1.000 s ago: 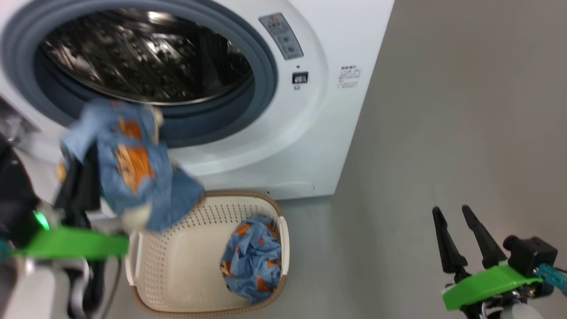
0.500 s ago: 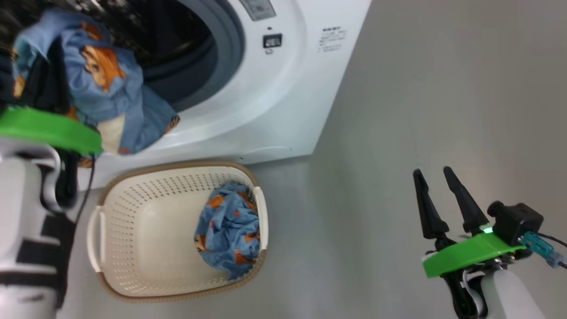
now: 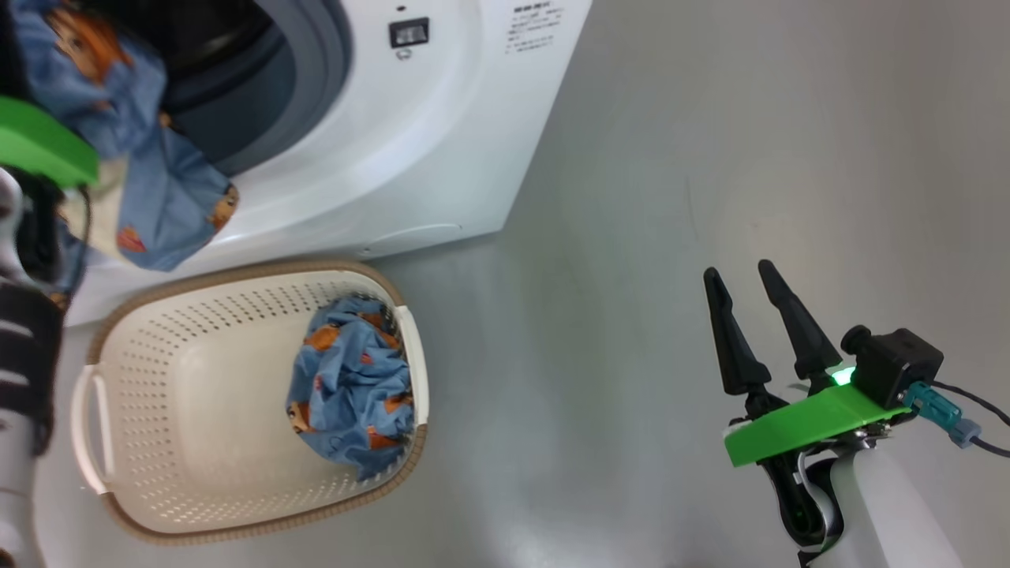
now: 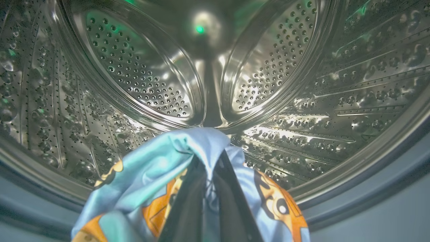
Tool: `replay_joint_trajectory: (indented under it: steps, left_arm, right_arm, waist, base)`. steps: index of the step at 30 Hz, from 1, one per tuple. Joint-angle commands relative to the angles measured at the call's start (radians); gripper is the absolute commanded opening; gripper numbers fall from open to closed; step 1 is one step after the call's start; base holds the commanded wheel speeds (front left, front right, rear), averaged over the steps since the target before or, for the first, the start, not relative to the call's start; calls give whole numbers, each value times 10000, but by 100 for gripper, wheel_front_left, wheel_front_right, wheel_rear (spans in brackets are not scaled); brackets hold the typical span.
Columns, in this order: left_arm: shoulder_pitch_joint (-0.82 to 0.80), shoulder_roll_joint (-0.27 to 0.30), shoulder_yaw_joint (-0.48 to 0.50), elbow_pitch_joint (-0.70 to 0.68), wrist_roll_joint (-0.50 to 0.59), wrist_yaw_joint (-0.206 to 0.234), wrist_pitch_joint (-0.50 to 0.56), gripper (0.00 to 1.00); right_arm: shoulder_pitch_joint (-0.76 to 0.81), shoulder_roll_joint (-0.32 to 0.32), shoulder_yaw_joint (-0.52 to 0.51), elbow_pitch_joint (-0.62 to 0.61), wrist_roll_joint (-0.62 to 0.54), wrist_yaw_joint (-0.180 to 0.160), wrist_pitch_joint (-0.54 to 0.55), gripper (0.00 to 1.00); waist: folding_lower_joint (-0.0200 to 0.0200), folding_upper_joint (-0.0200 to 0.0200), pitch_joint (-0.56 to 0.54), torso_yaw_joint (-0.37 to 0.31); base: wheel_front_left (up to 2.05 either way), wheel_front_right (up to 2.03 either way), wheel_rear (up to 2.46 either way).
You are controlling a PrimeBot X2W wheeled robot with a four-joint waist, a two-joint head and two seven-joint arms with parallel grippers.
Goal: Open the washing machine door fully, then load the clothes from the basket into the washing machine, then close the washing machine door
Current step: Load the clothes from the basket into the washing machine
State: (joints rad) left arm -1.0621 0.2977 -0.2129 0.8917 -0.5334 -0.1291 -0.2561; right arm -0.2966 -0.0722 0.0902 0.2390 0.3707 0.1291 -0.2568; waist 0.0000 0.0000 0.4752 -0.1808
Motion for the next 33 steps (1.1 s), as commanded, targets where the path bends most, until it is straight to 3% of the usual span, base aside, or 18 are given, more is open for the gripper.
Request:
replay_joint_trajectory:
  steps: [1,7,14,19,20,21,22,29,33]
  left_arm:
    - [-419,564,186,-137,61,-15,-57,0]
    - [-945,725,728,-1040,719,-15,-57,0]
    - [-525,453,2247,-2849,2023,-13,-57,0]
    - [-120,212,2430,-2758,2260,-14,-57,0]
    - [-17,170,2360,-2362,2223,-14,-57,36]
    - [3,186,2224,-2051,2247,-14,-57,93]
    - [7,208,2091,-1763,2247,-14,-57,100]
    - [-129,335,1358,-348,1760,-14,-57,100]
    - [-142,378,1197,-235,1615,-15,-57,100]
  right_arm:
    - [-70,30,266,-241,-84,16,-49,100]
    - [-200,100,276,-288,-108,16,-49,100]
    - [-330,161,364,-314,-104,16,-49,100]
    - [-352,187,414,-293,-76,16,-49,100]
    - [-332,191,411,-282,-72,16,-49,100]
    - [-306,194,418,-272,-73,16,-49,100]
    - [-285,198,433,-262,-74,16,-49,100]
    - [-237,211,485,-208,-50,16,-49,100]
    - [-247,213,466,-203,-63,16,-49,100]
  waist:
    - [0,0,244,-212]
    - [0,0,472,-295]
    - [0,0,621,-392]
    - [0,0,611,-425]
    - [0,0,578,-419]
    - [0,0,557,-416]
    - [0,0,534,-416]
    - [0,0,394,-350]
    - [0,0,373,-300]
  base:
    - [0,0,0]
    - [0,0,0]
    - [0,0,0]
    - [0,0,0]
    - [0,0,0]
    - [0,0,0]
    - [0,0,0]
    - [0,0,0]
    - [0,0,0]
